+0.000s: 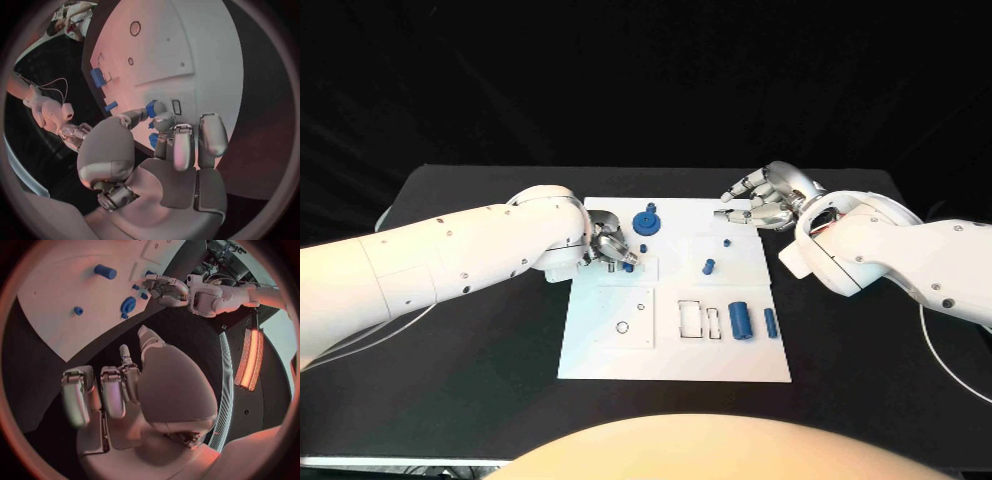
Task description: Assemble the parts on the task board
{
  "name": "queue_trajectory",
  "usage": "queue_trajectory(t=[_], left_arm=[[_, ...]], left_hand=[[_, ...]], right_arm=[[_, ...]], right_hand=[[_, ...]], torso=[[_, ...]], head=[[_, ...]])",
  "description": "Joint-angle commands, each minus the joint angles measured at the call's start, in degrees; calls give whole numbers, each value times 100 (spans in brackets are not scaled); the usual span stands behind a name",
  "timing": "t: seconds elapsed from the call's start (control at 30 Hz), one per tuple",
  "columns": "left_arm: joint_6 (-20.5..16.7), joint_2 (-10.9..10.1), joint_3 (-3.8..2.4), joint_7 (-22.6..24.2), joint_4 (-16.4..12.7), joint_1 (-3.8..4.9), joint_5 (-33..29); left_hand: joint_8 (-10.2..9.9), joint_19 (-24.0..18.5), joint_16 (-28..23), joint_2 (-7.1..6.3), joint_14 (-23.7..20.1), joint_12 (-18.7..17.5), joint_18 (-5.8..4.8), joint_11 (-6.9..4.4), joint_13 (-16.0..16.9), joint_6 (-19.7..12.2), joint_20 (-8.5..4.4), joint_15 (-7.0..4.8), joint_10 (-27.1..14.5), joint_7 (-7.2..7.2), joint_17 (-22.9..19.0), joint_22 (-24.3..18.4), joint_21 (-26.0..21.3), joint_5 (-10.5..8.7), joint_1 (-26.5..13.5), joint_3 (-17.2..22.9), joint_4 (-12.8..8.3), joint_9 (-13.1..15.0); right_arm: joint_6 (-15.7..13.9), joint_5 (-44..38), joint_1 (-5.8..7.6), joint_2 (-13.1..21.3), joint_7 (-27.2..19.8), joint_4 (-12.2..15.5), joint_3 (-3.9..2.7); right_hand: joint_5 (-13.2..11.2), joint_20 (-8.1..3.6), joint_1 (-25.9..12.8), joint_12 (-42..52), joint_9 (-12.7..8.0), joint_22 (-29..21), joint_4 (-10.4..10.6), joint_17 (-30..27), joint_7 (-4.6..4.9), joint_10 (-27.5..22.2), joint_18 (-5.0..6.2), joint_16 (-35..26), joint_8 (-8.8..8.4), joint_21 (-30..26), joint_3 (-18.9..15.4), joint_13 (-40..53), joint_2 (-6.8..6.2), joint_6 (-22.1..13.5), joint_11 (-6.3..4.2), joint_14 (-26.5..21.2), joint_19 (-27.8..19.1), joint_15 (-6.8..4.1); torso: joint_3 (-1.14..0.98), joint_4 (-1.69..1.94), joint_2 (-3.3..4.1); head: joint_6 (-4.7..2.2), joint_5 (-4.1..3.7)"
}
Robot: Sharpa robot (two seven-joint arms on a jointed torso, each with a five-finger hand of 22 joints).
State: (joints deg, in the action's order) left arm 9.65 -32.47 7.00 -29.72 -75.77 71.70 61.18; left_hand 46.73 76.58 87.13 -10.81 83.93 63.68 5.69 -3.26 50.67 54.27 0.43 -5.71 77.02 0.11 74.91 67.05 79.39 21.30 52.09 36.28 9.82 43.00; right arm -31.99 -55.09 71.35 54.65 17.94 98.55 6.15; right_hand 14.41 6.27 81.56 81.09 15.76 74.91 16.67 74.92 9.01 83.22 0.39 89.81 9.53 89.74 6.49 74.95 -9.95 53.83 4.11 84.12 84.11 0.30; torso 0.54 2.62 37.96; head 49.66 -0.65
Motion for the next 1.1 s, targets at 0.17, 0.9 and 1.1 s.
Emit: queue_trajectory(t=[0.17,0.9,1.1], left_arm=[[167,16,23,-24,9,-33,-28],[127,14,21,-14,-1,-33,-64],[96,2,19,-7,-10,-33,-75]], left_hand=[[-22,21,21,10,464,25,-90,-3,3,24,-1,-36,-9,32,932,12,-7,-28,-61,-71,39,7],[-55,22,28,-91,464,38,-89,-4,-11,55,-2,-36,-14,30,938,14,-16,-79,-38,-678,295,34],[-82,24,30,-74,465,50,-89,-6,-9,65,-3,-37,-12,28,940,16,-21,-303,69,-938,457,43]], right_arm=[[-17,-65,-3,3,-37,9,-1],[-16,-65,-3,-2,-40,-3,-1],[-15,-65,-3,-7,-43,-8,-1]], right_hand=[[-37,-27,-103,-40,-9,1478,7,1381,-6,-29,-24,-39,27,-30,5,771,5,12,6,555,562,-30],[-51,-29,-162,-42,-11,1475,9,1381,-8,-28,-23,-39,38,-35,-9,768,11,8,4,555,559,-31],[-54,-29,-174,-39,-12,1477,9,1382,-9,-25,-24,-38,40,-32,-12,770,12,7,4,556,561,-32]], torso=[[3,-4,-2],[6,-2,-4],[4,0,-5]], head=[[-7,4],[-8,-4],[-9,-3]])
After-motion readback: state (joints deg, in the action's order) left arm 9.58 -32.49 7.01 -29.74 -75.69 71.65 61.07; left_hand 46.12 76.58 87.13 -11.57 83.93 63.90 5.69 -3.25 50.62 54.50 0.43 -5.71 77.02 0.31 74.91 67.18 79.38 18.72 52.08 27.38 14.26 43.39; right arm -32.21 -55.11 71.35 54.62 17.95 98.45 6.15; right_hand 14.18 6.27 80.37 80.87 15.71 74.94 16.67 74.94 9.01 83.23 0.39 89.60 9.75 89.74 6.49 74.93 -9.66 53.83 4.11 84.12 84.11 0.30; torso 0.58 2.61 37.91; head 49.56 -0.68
